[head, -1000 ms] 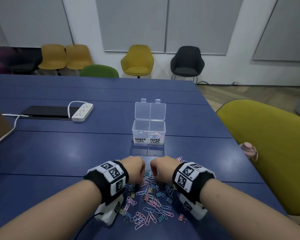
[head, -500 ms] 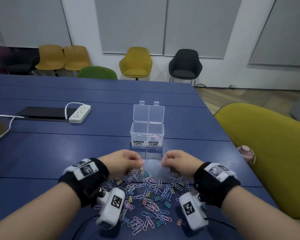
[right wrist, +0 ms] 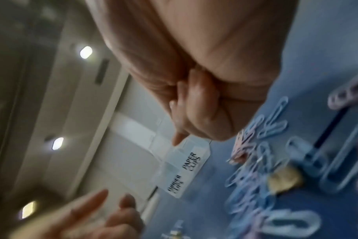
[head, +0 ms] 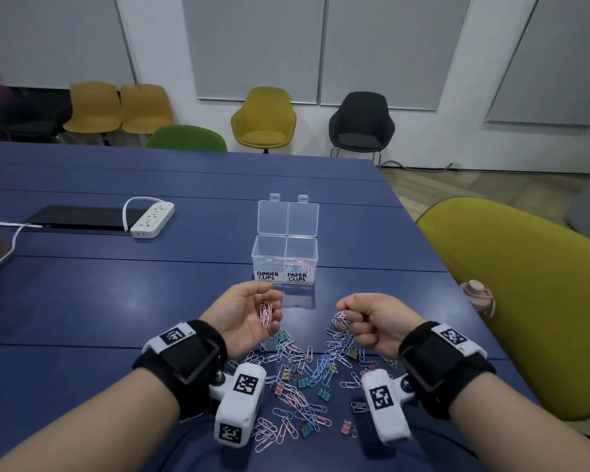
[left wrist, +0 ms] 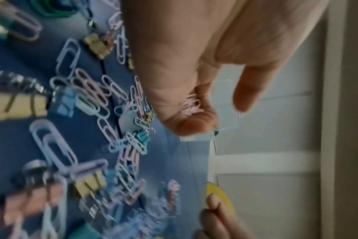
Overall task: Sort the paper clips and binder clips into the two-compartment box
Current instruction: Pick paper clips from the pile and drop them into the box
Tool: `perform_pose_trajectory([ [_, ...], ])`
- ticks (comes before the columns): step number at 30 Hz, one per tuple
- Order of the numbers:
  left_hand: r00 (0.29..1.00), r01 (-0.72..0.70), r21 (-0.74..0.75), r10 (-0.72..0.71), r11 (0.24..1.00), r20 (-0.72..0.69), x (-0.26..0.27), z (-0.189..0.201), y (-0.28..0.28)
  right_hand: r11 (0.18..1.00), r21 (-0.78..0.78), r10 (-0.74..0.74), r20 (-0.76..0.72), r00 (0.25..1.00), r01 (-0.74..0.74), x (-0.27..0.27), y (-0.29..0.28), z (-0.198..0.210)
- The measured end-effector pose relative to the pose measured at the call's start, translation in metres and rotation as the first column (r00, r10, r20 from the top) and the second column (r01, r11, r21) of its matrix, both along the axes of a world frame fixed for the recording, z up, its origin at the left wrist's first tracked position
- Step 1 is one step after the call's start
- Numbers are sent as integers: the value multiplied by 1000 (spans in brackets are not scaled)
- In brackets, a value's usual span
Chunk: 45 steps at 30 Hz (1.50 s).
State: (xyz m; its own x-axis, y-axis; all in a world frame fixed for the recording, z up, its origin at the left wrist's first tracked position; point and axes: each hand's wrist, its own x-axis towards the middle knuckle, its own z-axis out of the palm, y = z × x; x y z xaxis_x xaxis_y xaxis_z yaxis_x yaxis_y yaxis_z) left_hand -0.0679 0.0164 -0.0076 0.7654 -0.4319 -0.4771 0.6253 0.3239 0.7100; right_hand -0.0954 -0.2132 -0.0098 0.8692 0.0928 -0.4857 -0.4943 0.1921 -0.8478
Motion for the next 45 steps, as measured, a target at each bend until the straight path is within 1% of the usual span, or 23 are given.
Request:
perform_pose_trajectory([
  [1,999,38,123,-42,992,28,2,-3,-3,984,-170,50,24,998,-45,0,-1,1],
  [2,991,77,272,-104,959,86,2,-6,-7,924,-369,124,43,991,-99,1,-2,1],
  [3,965,109,447,-201,888,165,3,-7,-10,808,-570,216,50,975,-150,2,-2,2],
  [4,907,124,635,-347,762,239,2,-5,-13,650,-739,313,50,948,-175,3,-2,4],
  [6,682,58,913,-684,405,260,0,1,-21,351,-918,512,22,859,-185,5,0,6],
  [7,567,1,968,-797,252,206,-2,4,-24,238,-951,586,-22,810,-199,6,3,6],
  [8,478,-55,990,-867,132,142,-4,6,-28,155,-964,634,-70,770,-215,7,6,6],
  [9,416,-94,994,-905,53,88,-4,6,-32,95,-969,661,-108,742,-226,6,9,6],
  [11,342,-123,992,-939,-21,23,-3,5,-38,12,-972,679,-165,716,-235,5,15,3],
  [14,297,-133,990,-955,-52,-10,-3,0,-44,-65,-967,690,-223,689,-247,5,21,-3],
  [16,284,-168,984,-959,-59,-9,-4,-3,-45,-82,-966,695,-233,681,-246,5,25,-6],
  [21,284,-160,986,-959,-53,-5,-7,-5,-47,-70,-970,702,-215,679,-235,4,28,-7],
  [25,326,-125,992,-944,0,41,-3,-5,-43,79,-970,681,-115,723,-229,7,22,-5],
  [28,339,-123,992,-938,28,69,-4,-5,-38,331,-903,592,-28,806,-274,7,15,1],
  [30,311,-121,993,-950,-4,34,-6,-6,-37,536,-791,480,-1,877,-294,5,11,3],
  [32,295,-121,992,-956,-47,-9,-8,-6,-39,788,-556,321,6,947,-264,3,9,1],
  [33,293,-124,990,-956,-61,-22,-8,-5,-40,884,-418,230,1,973,-208,2,8,-1],
  [34,295,-124,989,-955,-77,-38,-8,-4,-41,940,-304,156,-10,988,-152,2,8,-3],
  [37,300,-115,987,-951,-116,-77,-5,-2,-45,992,-104,74,-27,997,-76,-1,6,-5],
  [40,333,-101,986,-938,-132,-92,-5,-1,-43,998,-5,60,2,998,-60,-3,3,-8],
  [43,416,-83,997,-908,5,39,2,-1,-33,996,81,30,6,1000,-31,-4,2,-12],
  [44,461,-49,995,-882,87,99,5,-1,-29,993,121,17,-6,1000,-16,-4,1,-14],
  [45,539,20,973,-823,229,182,9,-2,-24,987,162,5,-24,1000,-1,-3,1,-15],
])
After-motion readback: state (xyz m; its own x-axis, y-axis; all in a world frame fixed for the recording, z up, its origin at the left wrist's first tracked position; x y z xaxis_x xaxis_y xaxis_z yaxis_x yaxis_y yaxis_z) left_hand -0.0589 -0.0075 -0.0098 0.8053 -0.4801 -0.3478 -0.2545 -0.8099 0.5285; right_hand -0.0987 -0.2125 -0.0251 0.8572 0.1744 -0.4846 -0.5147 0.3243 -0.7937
